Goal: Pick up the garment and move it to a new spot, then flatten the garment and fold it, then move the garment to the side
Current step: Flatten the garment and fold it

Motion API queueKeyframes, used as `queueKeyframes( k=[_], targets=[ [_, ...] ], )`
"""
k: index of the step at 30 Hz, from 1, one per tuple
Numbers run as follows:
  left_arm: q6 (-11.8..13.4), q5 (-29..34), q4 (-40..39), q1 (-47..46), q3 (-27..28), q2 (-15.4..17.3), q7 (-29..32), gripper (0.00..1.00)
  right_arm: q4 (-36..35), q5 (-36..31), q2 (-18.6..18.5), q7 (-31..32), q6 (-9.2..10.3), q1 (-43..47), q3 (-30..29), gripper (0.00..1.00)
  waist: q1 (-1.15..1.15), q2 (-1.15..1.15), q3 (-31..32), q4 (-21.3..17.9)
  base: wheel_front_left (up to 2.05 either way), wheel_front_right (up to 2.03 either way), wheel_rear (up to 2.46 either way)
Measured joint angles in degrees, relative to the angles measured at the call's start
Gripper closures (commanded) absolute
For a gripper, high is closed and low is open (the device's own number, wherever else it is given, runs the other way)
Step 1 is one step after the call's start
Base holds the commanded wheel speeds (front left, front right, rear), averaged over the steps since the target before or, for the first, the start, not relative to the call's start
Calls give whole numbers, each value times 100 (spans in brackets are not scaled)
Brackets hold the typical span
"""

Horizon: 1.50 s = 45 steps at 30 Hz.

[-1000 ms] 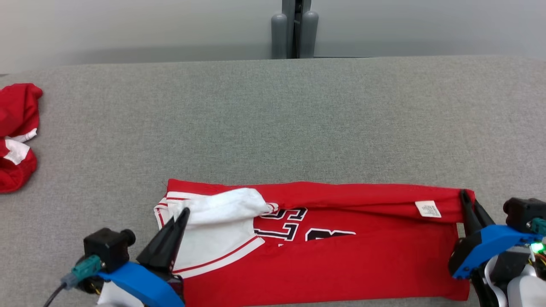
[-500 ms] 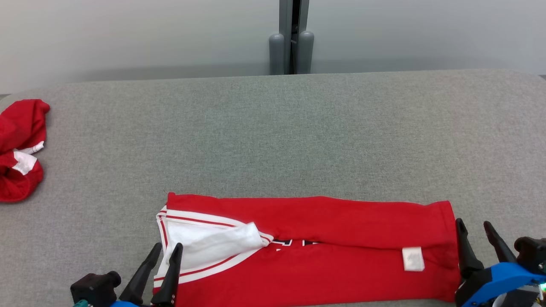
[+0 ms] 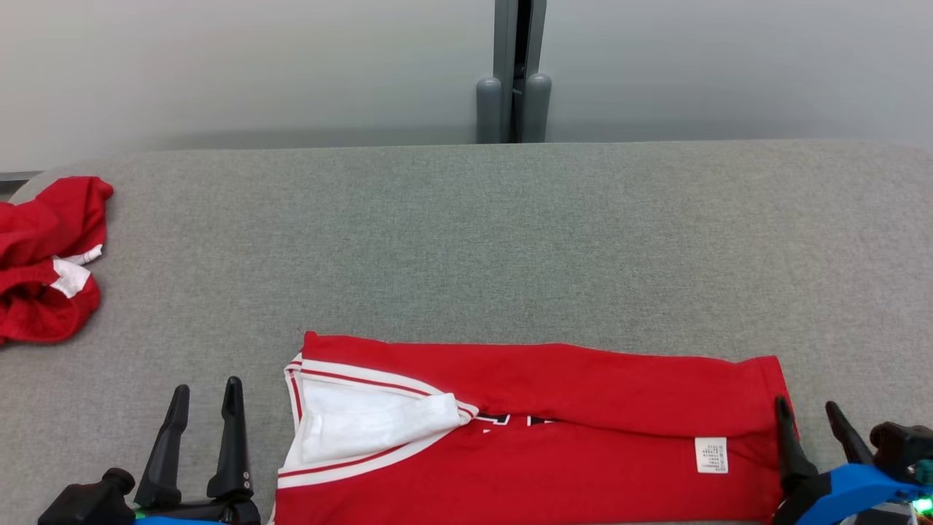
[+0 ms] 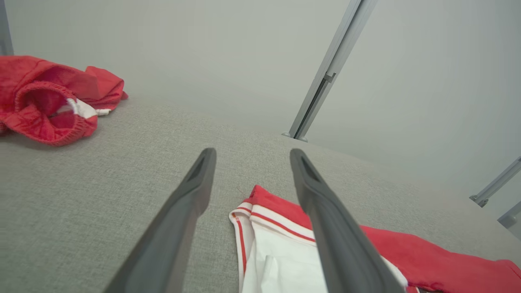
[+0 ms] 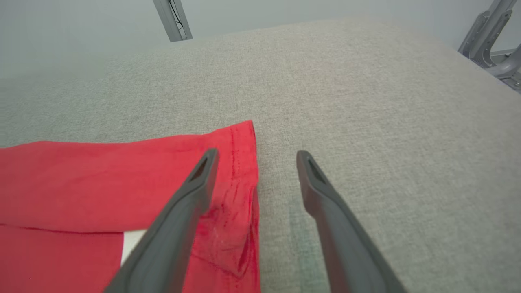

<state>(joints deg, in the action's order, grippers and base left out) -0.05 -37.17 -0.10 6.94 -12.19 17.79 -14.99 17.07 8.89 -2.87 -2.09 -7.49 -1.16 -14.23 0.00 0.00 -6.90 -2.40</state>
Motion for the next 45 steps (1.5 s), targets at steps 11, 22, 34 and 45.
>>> queueKeyframes(
  k=[11,22,34,45],
  targets=[
    [0,350,194,-25,243,-256,0,0,1296,-304,1,-305,0,-305,240,0,0,0,-49,232,0,0,0],
    [-32,453,187,-30,212,-308,12,0,1990,-235,3,-510,-2,-755,461,100,0,0,-59,90,0,0,0],
    [1,491,191,-118,90,-366,25,0,366,-883,-187,1056,-5,-944,-577,100,1,0,-68,-164,0,0,0],
    [-102,398,278,-236,34,-520,19,0,-742,-349,-220,1995,0,-914,-615,100,1,0,-86,-143,0,0,0]
  ],
)
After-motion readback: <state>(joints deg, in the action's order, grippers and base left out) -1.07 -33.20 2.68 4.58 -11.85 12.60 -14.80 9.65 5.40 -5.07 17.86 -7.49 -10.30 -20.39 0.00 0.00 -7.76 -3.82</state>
